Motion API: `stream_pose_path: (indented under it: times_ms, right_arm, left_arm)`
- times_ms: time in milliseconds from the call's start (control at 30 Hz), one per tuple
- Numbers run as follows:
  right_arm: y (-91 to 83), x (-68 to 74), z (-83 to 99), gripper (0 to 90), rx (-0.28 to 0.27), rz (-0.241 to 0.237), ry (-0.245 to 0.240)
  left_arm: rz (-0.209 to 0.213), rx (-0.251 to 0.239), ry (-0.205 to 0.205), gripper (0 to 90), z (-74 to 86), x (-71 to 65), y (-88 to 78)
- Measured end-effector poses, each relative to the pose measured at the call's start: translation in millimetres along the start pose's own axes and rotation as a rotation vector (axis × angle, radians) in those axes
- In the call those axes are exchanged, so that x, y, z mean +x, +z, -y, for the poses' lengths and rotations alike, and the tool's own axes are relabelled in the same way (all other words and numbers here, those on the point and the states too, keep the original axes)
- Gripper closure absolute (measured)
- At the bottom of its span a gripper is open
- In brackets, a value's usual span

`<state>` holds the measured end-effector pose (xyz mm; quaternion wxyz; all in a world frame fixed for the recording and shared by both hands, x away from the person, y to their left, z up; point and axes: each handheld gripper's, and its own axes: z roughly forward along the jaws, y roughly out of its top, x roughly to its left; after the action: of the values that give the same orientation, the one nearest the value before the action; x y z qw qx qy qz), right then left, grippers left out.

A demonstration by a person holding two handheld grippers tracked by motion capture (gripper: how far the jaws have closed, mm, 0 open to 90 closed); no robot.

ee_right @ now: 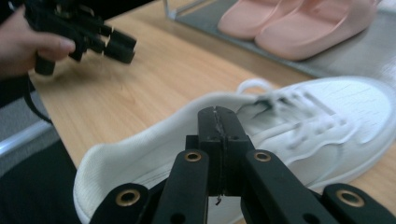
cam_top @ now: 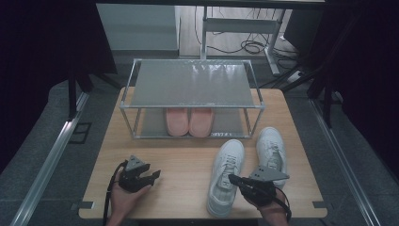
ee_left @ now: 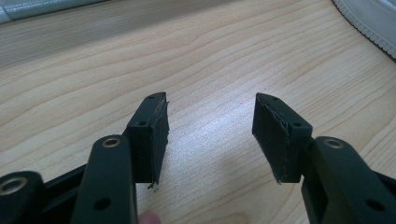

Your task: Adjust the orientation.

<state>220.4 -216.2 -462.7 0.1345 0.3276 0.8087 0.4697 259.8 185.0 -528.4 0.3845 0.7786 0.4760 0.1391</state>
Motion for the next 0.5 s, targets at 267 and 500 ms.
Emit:
stream_pose_path:
  times_ms: [267, 500]
  right_arm:
    - [9.8, 5.5, 5.3, 90.0, 0.069, 0.022, -0.008]
    - [5.4, 3.3, 6.8, 90.0, 0.077, 0.026, -0.006]
  left_arm:
    - [0.001, 0.005, 0.000, 46.4, 0.3, 0.8, 0.4]
    - [-0.001, 0.006, 0.000, 46.4, 0.5, 0.8, 0.9]
